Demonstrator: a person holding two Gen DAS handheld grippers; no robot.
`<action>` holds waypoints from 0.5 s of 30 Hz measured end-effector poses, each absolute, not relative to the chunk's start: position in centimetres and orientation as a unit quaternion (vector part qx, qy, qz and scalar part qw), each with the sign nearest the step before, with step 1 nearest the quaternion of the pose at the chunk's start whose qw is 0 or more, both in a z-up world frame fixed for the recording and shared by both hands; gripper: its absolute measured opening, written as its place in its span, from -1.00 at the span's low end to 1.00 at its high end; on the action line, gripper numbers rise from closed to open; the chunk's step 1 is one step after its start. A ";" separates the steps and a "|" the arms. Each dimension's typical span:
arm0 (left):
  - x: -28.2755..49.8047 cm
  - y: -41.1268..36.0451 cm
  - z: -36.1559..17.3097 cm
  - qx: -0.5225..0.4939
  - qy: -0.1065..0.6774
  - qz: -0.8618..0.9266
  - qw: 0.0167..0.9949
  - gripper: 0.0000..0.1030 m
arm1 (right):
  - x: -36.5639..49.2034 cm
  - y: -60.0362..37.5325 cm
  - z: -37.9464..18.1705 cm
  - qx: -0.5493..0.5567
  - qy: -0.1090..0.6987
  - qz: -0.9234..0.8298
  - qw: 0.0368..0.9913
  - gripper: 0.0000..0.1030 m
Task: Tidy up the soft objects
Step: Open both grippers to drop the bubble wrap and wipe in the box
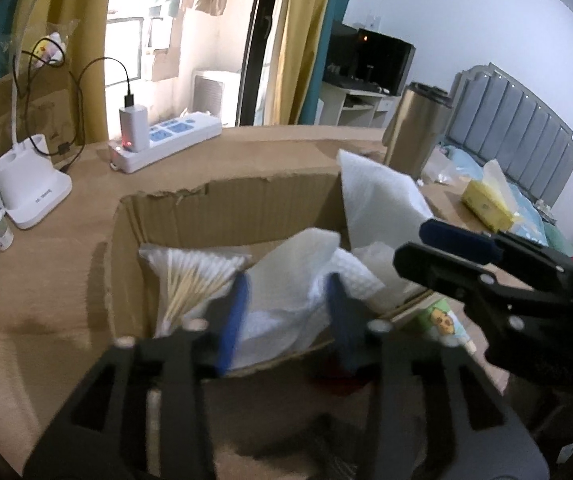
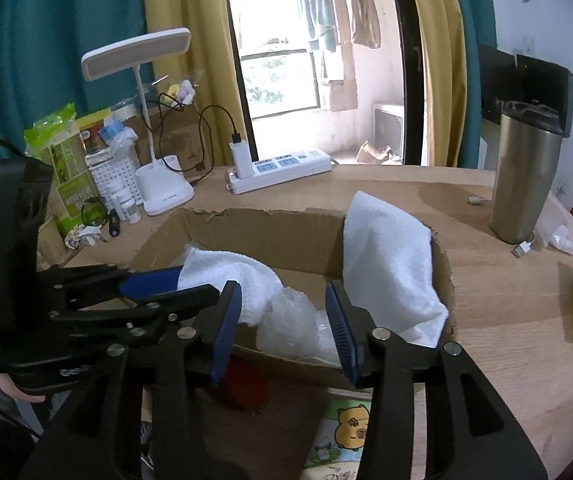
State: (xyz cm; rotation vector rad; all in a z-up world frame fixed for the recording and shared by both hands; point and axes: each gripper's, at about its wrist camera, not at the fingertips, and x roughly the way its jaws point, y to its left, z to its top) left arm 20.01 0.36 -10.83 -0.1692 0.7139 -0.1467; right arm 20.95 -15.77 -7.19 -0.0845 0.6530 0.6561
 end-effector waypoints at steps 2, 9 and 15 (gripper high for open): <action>19.6 0.6 -10.4 -0.087 0.343 -0.074 0.933 0.18 | 20.7 -16.0 -7.0 -0.039 0.312 0.316 0.895 -0.10; 18.4 1.1 -9.3 -0.086 0.329 -0.068 0.938 0.21 | 19.6 -16.5 -6.1 -0.045 0.299 0.316 0.899 -0.09; 16.8 1.3 -8.3 -0.084 0.318 -0.068 0.942 0.21 | 18.6 -17.0 -5.3 -0.048 0.290 0.314 0.903 -0.06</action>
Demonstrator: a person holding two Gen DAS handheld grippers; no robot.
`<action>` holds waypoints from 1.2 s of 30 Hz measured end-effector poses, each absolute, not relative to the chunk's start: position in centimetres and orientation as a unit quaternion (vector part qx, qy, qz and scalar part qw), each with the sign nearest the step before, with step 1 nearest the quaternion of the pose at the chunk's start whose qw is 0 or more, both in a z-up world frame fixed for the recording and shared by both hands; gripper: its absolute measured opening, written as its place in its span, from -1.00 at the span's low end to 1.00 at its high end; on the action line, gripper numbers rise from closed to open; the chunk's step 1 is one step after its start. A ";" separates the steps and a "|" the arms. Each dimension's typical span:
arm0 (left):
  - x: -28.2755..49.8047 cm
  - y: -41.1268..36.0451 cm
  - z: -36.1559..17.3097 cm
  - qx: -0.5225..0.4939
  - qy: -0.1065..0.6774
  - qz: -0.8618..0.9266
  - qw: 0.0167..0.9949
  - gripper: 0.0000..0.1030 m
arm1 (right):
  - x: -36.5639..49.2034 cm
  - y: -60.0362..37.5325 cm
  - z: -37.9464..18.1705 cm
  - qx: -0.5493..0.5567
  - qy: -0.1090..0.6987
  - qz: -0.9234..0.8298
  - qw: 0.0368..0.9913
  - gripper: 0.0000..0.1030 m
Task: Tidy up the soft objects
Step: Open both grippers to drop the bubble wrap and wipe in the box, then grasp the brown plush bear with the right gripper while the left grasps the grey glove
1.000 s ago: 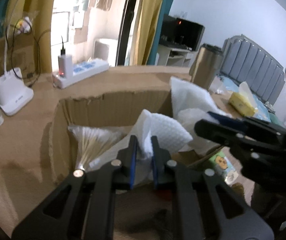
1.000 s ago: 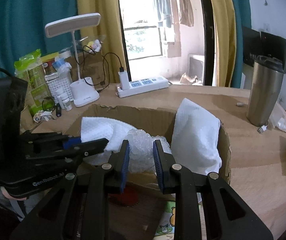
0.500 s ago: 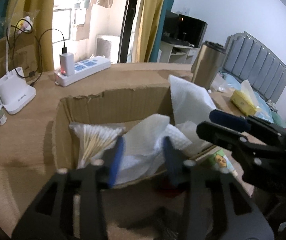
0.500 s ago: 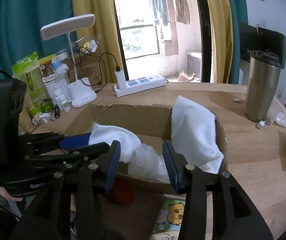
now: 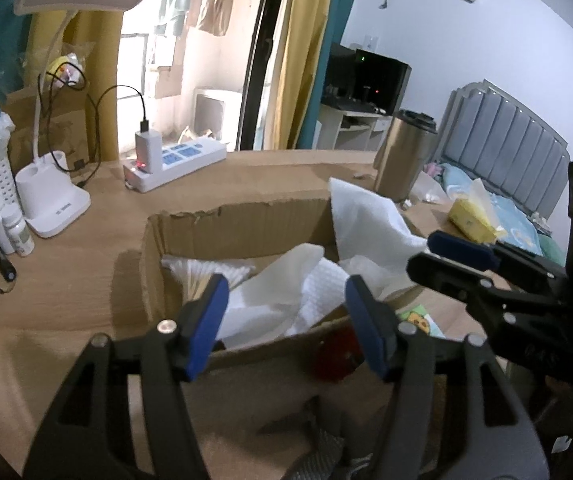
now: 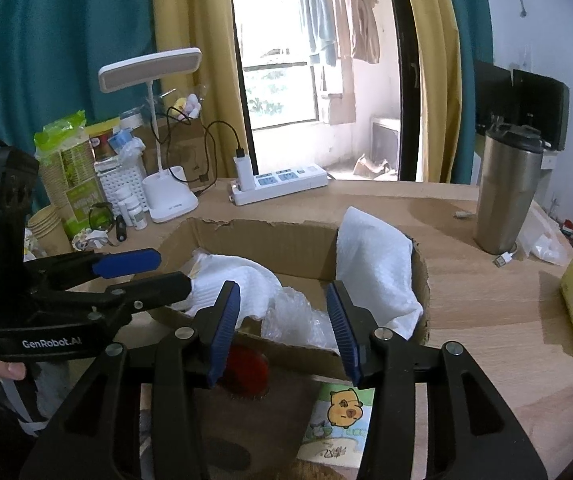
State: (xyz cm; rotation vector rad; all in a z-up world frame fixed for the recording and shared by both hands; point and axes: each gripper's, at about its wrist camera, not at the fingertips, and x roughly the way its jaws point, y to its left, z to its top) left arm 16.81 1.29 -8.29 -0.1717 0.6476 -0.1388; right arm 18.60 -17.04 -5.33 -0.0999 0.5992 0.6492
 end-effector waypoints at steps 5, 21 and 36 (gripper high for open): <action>15.5 1.7 -7.7 -0.085 0.309 -0.065 0.945 0.21 | 17.5 -17.6 -4.7 -0.057 0.281 0.308 0.907 0.08; 11.3 0.9 -7.5 -0.081 0.289 -0.093 0.949 0.22 | 14.0 -20.0 -4.1 -0.070 0.274 0.280 0.918 0.13; 9.8 -0.4 -9.4 -0.091 0.316 -0.116 0.937 0.29 | 10.9 -22.0 -5.5 -0.061 0.285 0.269 0.918 0.23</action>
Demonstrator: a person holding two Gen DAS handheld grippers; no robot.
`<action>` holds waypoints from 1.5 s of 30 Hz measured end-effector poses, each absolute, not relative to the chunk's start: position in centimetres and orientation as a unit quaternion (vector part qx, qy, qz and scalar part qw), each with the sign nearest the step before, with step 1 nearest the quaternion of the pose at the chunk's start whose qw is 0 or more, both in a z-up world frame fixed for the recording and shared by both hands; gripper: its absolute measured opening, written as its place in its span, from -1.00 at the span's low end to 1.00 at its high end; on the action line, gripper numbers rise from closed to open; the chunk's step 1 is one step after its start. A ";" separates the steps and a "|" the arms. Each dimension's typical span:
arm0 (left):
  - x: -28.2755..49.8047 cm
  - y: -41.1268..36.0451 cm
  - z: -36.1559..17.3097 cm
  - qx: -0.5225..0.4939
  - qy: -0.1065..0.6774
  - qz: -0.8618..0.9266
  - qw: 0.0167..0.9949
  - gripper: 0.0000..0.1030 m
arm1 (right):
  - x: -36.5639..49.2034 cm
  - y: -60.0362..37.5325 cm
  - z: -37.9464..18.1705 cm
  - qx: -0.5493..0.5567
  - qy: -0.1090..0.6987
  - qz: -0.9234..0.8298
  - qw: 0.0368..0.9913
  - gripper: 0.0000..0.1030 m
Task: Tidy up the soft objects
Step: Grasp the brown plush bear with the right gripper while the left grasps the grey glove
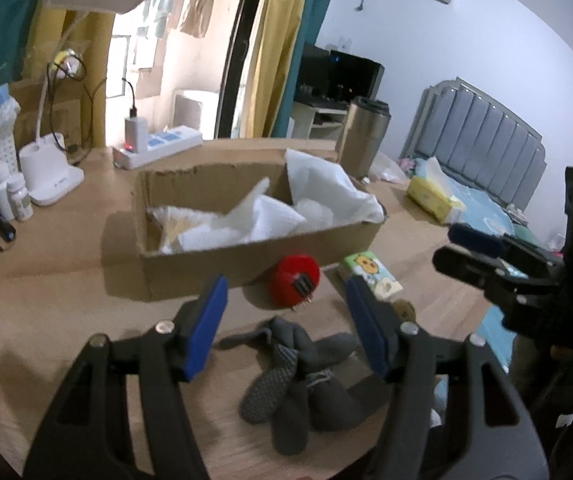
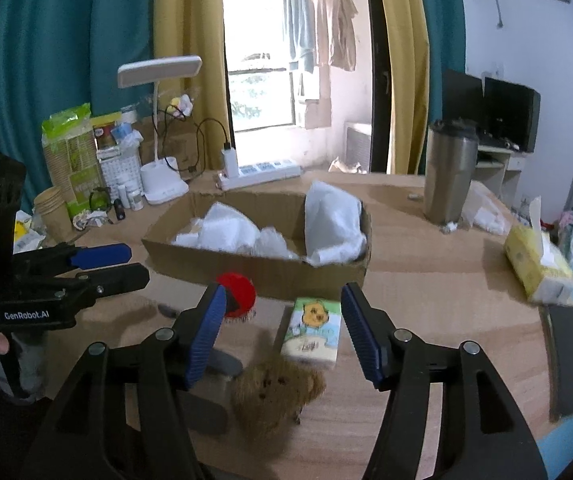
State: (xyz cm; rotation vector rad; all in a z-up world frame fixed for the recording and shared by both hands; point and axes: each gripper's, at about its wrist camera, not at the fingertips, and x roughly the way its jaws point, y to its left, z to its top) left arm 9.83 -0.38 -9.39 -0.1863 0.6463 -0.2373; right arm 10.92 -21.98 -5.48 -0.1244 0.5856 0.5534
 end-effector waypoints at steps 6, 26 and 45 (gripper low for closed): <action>9.9 -1.0 -10.0 -0.095 0.325 -0.120 0.933 0.45 | 10.6 -22.1 -7.4 -0.057 0.310 0.270 0.910 0.23; 11.3 -3.0 -13.9 -0.088 0.410 -0.110 0.901 0.49 | 10.9 -21.7 -12.2 -0.045 0.371 0.280 0.884 0.23; 11.4 -5.7 -15.9 0.021 0.438 -0.106 0.892 0.30 | 11.0 -22.3 -13.1 -0.054 0.373 0.286 0.881 -0.01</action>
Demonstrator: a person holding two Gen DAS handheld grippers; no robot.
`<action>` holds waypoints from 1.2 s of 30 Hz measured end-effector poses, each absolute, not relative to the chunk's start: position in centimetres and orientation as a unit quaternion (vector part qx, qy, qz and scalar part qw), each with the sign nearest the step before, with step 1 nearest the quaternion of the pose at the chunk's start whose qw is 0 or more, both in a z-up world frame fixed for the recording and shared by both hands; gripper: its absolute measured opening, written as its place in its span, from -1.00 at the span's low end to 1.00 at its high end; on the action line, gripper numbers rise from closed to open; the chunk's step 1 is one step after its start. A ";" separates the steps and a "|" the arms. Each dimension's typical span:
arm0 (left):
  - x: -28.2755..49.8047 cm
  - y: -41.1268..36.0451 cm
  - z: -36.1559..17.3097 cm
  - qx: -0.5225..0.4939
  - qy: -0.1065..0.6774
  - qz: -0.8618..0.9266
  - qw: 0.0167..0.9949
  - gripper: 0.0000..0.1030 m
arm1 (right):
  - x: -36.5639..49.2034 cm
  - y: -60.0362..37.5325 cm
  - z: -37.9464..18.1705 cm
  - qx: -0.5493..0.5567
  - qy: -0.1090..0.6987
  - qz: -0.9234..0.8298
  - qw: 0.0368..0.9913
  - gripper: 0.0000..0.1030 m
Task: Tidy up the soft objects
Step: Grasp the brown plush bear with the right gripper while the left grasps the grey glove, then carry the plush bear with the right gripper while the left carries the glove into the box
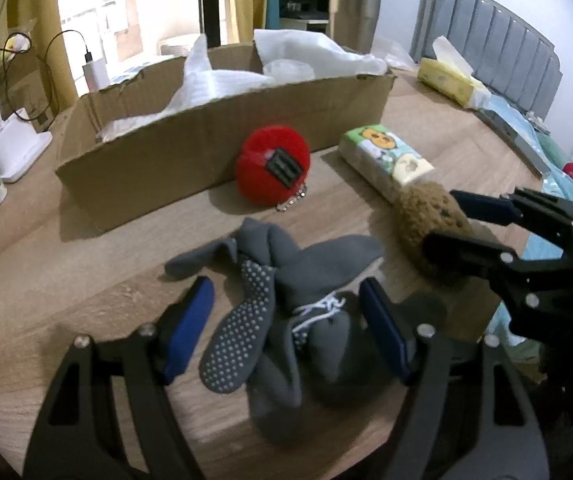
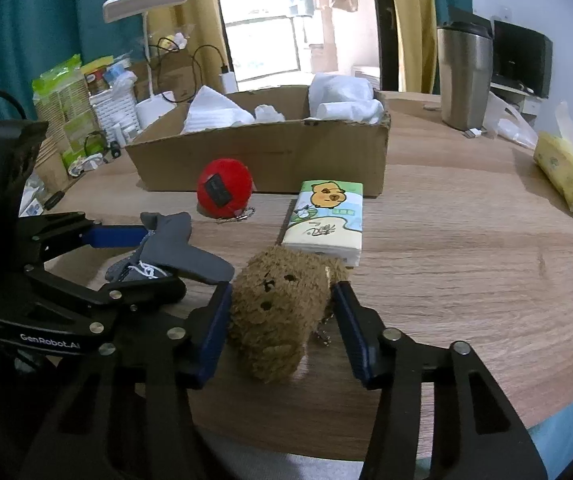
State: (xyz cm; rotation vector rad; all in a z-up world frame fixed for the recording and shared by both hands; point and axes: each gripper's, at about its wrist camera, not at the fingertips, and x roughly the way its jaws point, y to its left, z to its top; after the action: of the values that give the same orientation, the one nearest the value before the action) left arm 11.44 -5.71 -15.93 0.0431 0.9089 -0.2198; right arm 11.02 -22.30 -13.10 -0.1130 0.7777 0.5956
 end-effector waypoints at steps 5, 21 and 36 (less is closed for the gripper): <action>11.2 -5.9 -15.8 0.030 0.434 -0.116 0.893 -0.18 | 10.7 -22.3 -13.0 -0.061 0.368 0.302 0.877 -0.19; 9.9 -4.8 -13.9 0.009 0.390 -0.135 0.911 -0.36 | 10.6 -21.8 -11.6 -0.075 0.350 0.318 0.878 -0.23; 8.7 -0.9 -12.0 -0.038 0.343 -0.085 0.935 -0.36 | 11.1 -19.9 -10.0 -0.086 0.334 0.335 0.877 -0.23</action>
State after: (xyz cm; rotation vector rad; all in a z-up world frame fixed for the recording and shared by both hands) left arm 8.70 -0.89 -11.97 -0.0779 0.7024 -0.1744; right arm 11.07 -19.87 -9.99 -0.1792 0.6964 0.6989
